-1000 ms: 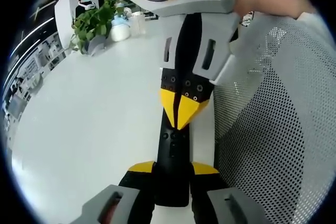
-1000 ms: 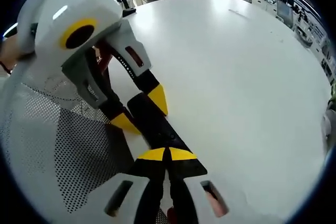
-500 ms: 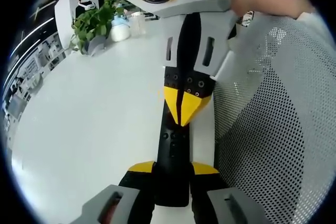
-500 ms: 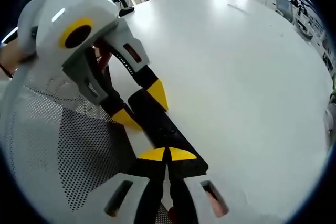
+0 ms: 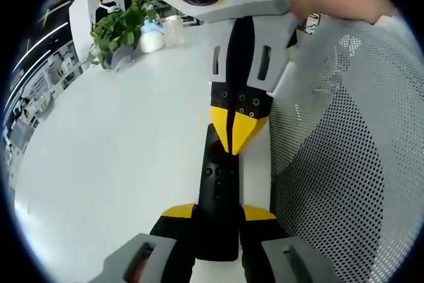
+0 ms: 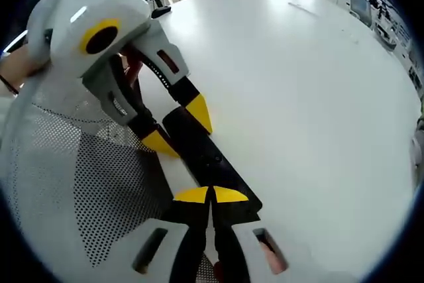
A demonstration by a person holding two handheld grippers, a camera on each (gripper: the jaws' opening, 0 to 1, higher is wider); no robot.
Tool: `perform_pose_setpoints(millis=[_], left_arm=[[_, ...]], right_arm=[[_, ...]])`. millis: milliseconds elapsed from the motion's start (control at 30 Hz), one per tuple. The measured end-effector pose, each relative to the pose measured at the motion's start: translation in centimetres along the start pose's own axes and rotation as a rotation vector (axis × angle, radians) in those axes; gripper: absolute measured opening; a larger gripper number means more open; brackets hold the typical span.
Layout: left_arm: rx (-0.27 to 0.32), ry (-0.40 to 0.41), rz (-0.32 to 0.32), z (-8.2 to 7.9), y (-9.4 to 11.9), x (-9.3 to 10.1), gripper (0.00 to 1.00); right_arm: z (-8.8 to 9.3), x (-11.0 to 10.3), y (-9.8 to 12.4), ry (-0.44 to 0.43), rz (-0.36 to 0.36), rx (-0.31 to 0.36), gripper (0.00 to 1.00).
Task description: Press the specified remote control buttons in sequence, fully releasing each button before pressing the next.
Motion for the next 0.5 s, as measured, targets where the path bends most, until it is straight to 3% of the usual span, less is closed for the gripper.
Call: perform_pose_setpoints(millis=[500], left_arm=[[0.002, -0.003, 0.000, -0.01, -0.04, -0.01, 0.25]], right_arm=[[0.29, 0.03, 0.04, 0.014, 0.002, -0.032, 0.00]])
Point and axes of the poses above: the point that each gripper's makers call its tool centre point, and the gripper's own axes: y roughly backward along the fingers, x roughly to its right, z roughly out of its underside, the point moved 5 cm from there along y, roughly backward along the fingers, and after that the axes turned 9 degrees about -z, right-handed, at the moved point
